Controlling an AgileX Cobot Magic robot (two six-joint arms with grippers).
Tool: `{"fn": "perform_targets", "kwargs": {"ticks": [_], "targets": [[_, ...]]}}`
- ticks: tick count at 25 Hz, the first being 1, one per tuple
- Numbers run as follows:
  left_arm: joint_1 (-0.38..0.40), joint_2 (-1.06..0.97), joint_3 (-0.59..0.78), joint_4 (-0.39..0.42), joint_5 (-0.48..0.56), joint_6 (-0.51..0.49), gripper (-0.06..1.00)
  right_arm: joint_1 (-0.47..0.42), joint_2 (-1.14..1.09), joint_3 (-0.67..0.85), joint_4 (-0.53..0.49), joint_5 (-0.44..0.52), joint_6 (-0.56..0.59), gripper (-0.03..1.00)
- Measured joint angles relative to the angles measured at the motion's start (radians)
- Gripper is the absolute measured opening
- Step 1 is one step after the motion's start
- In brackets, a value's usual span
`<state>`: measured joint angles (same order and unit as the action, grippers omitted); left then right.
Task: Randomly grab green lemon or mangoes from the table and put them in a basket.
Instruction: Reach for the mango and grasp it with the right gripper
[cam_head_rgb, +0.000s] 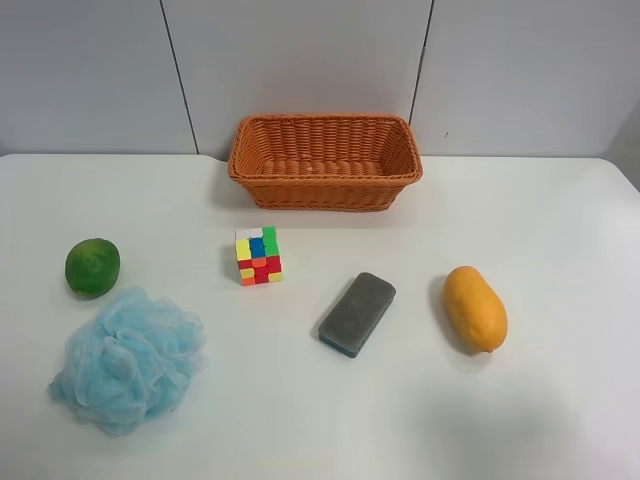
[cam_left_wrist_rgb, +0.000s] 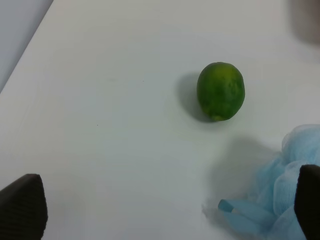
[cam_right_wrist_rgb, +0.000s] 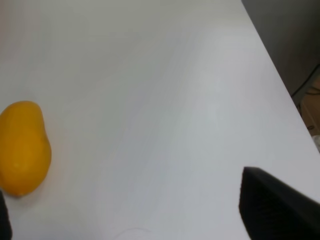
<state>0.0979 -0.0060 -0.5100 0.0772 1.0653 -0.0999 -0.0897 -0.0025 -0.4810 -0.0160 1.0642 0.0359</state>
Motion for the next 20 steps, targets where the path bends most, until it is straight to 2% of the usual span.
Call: {"fn": "perform_targets", "kwargs": {"ticks": [17, 20], "targets": [[0.0, 0.0, 0.0, 0.0, 0.0, 0.0, 0.99, 0.0, 0.003, 0.0, 0.0, 0.0, 0.0, 0.89], [0.0, 0.0, 0.0, 0.0, 0.0, 0.0, 0.99, 0.0, 0.056, 0.0, 0.004, 0.0, -0.009, 0.89]]}}
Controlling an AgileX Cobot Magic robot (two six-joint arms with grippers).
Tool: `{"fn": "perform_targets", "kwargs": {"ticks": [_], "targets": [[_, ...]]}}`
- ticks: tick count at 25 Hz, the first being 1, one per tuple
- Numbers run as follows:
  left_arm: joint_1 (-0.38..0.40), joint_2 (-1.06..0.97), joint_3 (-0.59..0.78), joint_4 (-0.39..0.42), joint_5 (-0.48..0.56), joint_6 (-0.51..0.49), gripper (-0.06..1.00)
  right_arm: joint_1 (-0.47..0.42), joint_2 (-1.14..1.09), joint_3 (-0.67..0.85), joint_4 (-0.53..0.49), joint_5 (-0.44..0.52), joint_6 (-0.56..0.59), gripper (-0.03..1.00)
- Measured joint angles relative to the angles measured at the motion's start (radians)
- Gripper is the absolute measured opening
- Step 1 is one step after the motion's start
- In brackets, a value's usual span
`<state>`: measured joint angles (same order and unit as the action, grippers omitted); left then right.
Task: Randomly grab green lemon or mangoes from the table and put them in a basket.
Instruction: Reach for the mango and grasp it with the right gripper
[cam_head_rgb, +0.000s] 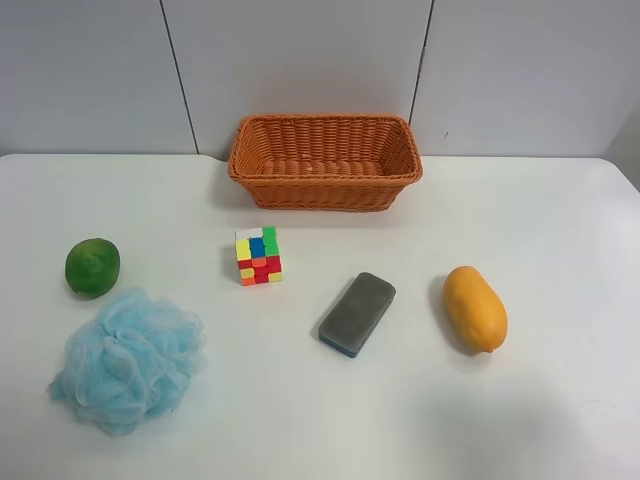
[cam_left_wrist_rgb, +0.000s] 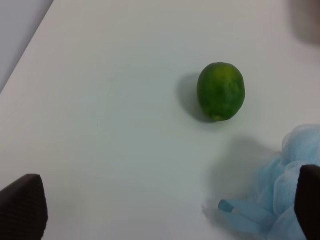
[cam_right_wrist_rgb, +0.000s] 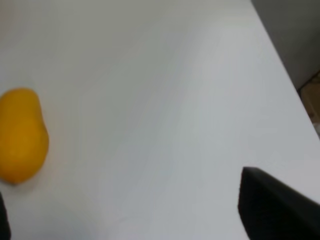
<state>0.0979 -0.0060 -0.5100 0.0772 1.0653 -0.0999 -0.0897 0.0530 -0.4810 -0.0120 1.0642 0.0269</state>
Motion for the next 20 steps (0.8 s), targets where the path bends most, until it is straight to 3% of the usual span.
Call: {"fn": "perform_targets", "kwargs": {"ticks": [6, 12, 20], "targets": [[0.0, 0.0, 0.0, 0.0, 0.0, 0.0, 0.99, 0.0, 0.223, -0.046, 0.062, -0.006, -0.045, 0.89], [0.0, 0.0, 0.0, 0.0, 0.0, 0.0, 0.99, 0.0, 0.497, -0.214, 0.213, -0.073, -0.125, 0.89], [0.0, 0.0, 0.0, 0.0, 0.0, 0.0, 0.99, 0.005, 0.911, -0.283, 0.242, -0.153, -0.138, 0.89]]}}
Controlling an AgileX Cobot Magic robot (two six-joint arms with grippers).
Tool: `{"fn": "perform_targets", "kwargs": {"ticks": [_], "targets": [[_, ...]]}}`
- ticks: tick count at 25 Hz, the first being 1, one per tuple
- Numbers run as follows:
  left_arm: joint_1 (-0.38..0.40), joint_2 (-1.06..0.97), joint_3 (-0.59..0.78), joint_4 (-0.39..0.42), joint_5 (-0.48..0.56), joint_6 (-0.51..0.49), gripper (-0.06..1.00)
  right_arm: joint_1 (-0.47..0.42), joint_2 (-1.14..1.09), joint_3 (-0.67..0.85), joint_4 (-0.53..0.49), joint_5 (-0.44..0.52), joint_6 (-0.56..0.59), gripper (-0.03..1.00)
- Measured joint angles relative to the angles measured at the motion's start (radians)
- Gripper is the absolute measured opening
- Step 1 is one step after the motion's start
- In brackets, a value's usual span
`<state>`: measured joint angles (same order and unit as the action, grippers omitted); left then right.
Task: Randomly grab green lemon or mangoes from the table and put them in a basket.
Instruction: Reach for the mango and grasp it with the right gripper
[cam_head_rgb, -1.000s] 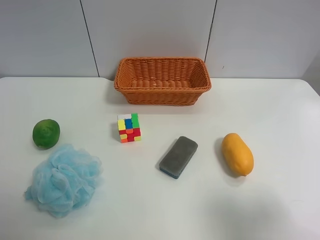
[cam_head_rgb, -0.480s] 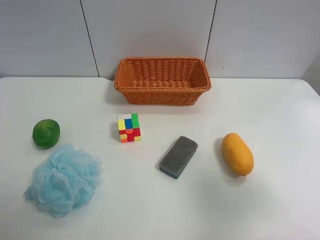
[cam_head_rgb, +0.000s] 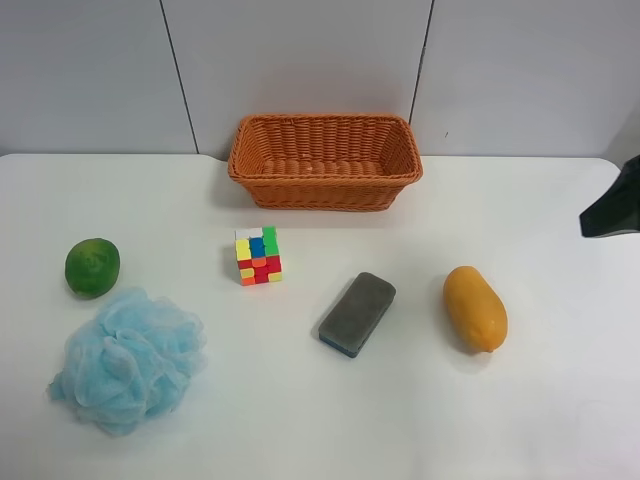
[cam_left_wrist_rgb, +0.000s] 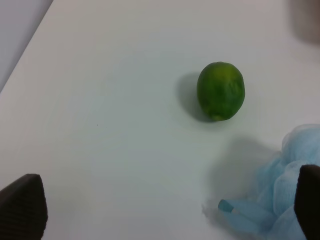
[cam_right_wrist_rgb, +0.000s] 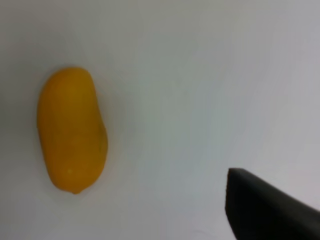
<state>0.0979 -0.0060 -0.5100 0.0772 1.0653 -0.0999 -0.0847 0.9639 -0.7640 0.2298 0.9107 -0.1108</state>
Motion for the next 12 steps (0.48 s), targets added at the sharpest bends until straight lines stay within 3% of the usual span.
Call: {"fn": "perform_targets", "kwargs": {"ticks": [7, 12], "targets": [[0.0, 0.0, 0.0, 0.0, 0.0, 0.0, 0.99, 0.124, 0.285, 0.0, -0.036, -0.184, 0.059, 0.89], [0.0, 0.0, 0.0, 0.0, 0.0, 0.0, 0.99, 0.197, 0.446, -0.001, -0.046, -0.258, 0.101, 0.89]]}}
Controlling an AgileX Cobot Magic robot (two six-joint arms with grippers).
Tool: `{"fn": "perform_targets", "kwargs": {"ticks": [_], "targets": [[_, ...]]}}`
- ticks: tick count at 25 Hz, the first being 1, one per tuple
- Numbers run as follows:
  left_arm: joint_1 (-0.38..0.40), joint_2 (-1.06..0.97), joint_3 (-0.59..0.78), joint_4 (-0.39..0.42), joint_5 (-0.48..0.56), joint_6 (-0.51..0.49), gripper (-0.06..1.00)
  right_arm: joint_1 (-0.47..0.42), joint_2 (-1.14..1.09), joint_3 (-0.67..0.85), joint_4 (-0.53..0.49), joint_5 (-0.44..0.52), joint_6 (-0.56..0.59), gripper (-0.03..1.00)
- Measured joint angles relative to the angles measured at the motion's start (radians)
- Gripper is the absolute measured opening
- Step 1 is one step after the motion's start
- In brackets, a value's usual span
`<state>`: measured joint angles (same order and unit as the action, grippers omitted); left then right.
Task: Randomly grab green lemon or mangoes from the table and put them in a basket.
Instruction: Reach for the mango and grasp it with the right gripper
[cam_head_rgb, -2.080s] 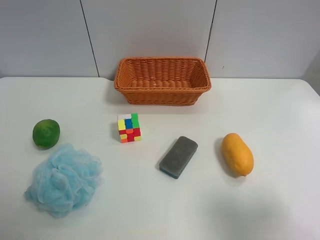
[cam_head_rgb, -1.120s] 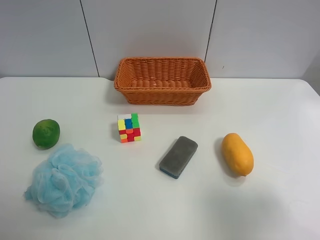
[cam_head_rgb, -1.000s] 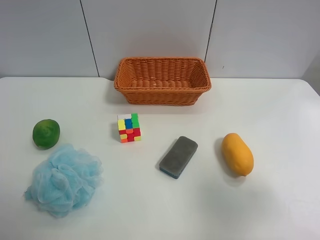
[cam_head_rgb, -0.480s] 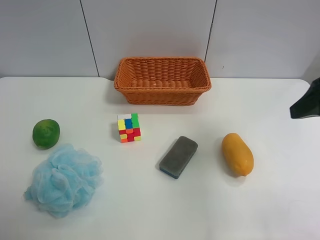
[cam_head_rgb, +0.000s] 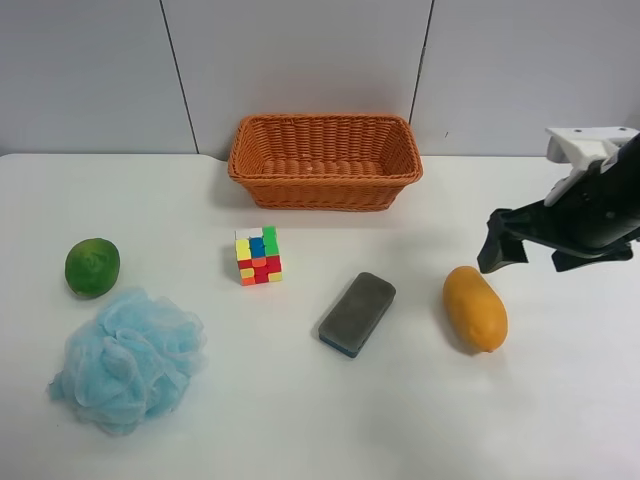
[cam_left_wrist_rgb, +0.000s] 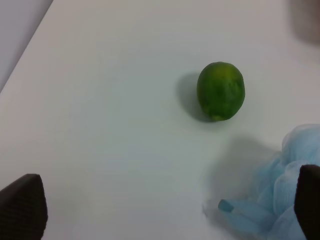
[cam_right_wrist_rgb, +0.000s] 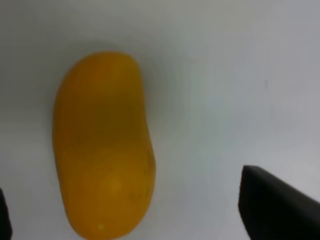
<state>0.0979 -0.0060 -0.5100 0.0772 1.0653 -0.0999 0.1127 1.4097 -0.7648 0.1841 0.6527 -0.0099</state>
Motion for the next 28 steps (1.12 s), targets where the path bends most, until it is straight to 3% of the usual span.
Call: {"fn": "perform_targets", "kwargs": {"ticks": [7, 20, 23, 26, 28], "targets": [[0.0, 0.0, 0.0, 0.0, 0.0, 0.0, 0.99, 0.066, 0.172, 0.0, 0.002, -0.082, 0.017, 0.89], [0.0, 0.0, 0.0, 0.0, 0.0, 0.0, 0.99, 0.07, 0.304, 0.0, 0.002, -0.124, 0.019, 0.89], [0.0, 0.0, 0.0, 0.0, 0.0, 0.0, 0.99, 0.07, 0.304, 0.0, 0.002, -0.125, 0.019, 0.82], [0.0, 0.0, 0.0, 0.0, 0.0, 0.0, 0.99, 0.07, 0.304, 0.0, 0.003, -0.125, 0.022, 0.62], [0.0, 0.0, 0.0, 0.0, 0.0, 0.0, 0.99, 0.07, 0.304, 0.0, 0.002, -0.125, 0.027, 0.63]]}}
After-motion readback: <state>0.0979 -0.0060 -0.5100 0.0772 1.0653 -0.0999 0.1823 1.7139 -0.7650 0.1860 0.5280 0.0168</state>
